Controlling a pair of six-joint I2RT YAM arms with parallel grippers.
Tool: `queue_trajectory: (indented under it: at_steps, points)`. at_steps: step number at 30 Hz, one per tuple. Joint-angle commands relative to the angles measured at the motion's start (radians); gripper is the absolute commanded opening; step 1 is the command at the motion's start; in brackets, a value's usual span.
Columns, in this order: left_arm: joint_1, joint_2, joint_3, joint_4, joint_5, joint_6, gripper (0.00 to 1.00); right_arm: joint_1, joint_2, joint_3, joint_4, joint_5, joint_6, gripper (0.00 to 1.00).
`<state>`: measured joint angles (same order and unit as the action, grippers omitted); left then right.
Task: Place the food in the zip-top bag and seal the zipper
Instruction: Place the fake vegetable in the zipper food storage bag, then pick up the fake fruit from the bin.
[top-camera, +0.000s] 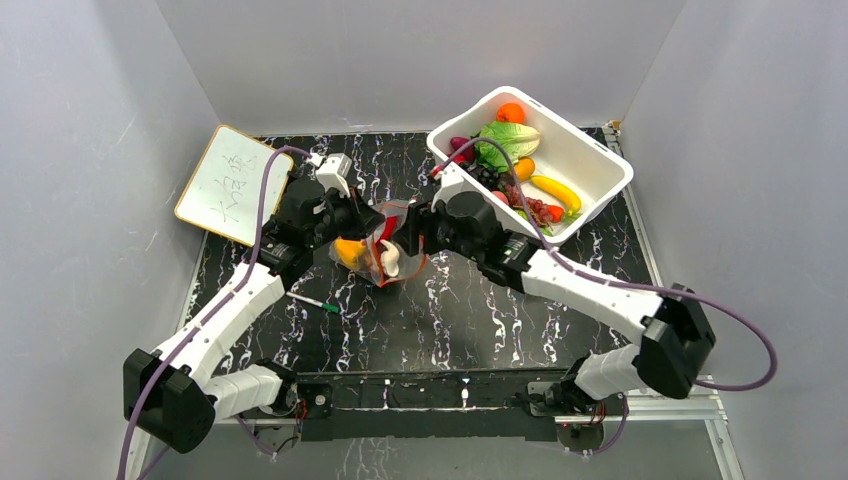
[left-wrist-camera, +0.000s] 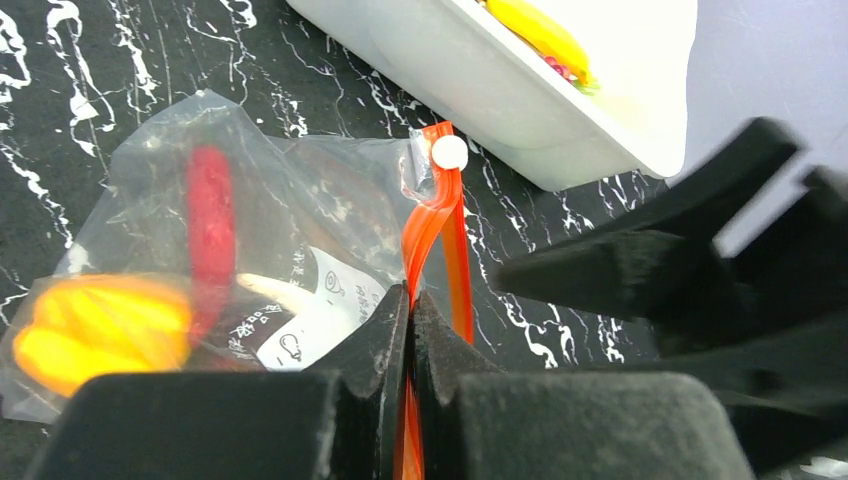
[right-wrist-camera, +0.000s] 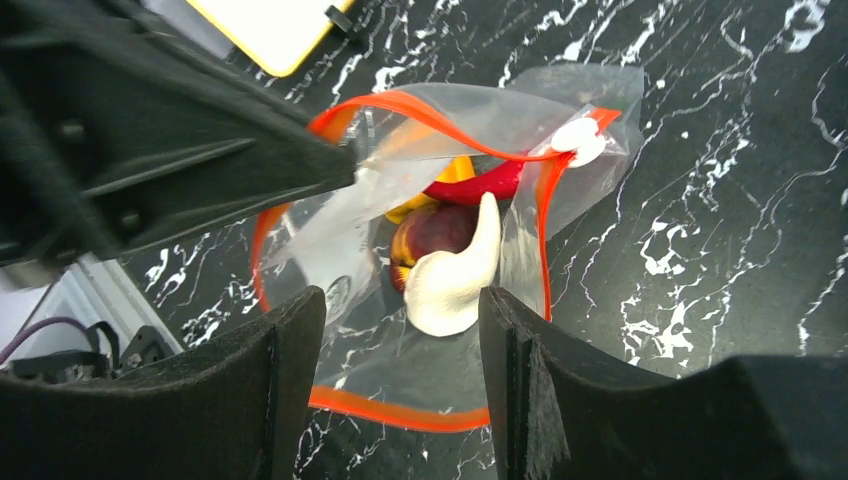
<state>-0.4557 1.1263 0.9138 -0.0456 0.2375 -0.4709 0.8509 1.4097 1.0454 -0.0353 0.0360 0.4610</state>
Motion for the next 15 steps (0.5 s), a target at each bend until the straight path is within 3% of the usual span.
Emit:
queue_trajectory:
  at_steps: [1,7,15]
  points:
    - [-0.004,-0.022,-0.018,-0.003,-0.039,0.072,0.00,-0.001,-0.111,0.074,-0.103,-0.010,-0.106,0.55]
    - [-0.005,-0.067,-0.067,0.025,-0.029,0.162,0.00,-0.042,-0.121,0.141,-0.150,0.106,-0.147,0.55]
    - [-0.005,-0.080,-0.083,0.041,0.089,0.224,0.00,-0.269,0.011,0.279,-0.211,0.132,-0.235,0.56]
